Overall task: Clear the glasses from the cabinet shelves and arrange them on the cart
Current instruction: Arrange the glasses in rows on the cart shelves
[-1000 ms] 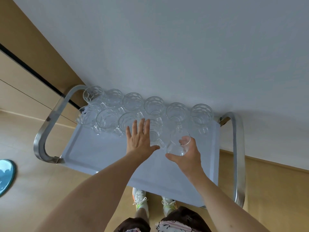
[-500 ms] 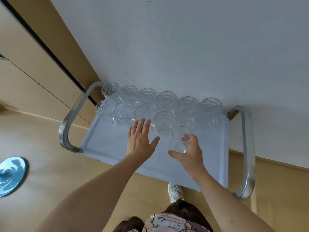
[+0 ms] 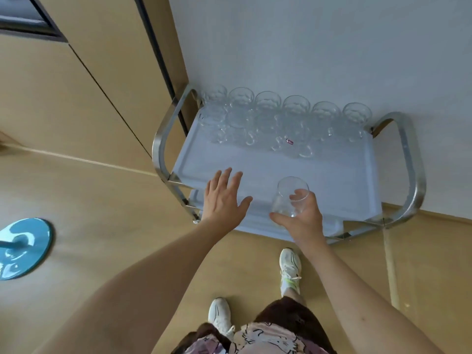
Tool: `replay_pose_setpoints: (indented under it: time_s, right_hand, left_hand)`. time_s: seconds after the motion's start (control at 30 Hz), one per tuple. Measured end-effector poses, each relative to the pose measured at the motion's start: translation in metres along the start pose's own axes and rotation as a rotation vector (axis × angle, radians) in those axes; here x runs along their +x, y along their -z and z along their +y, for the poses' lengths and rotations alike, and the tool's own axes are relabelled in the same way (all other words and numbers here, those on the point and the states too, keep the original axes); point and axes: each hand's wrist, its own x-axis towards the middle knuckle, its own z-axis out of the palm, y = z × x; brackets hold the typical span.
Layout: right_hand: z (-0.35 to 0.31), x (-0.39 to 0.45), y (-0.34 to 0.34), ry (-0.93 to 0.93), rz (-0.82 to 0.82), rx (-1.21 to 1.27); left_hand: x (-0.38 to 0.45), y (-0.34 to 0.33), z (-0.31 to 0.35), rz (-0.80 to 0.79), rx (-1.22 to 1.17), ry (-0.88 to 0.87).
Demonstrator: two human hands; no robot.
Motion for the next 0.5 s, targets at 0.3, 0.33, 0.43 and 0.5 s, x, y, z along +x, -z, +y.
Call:
replay_pose_setpoints:
  time_s: [0.3,0.33,0.43,0.5]
  right_hand:
    - [0.021,-0.057,-0.001,-0.091,-0.023,0.058]
    - [0.025,-0.057,0.000,-0.092,-0.030,0.052]
    - [0.048,-0.051,0.003,-0.099,-0.042,0.030]
    - [0.070,-0.043,0.003,-0.102,-0.052,0.003]
  left_hand:
    - [-0.052,-0.018,-0.010,-0.093,-0.027,-0.053]
    - [-0.054,-0.024,-0.009,-0.097,-0.031,-0.051]
    - [-0.056,-0.048,-0.008,-0.091,-0.051,-0.040]
    - [-0.057,-0.073,-0.009,-0.075,-0.067,-0.030]
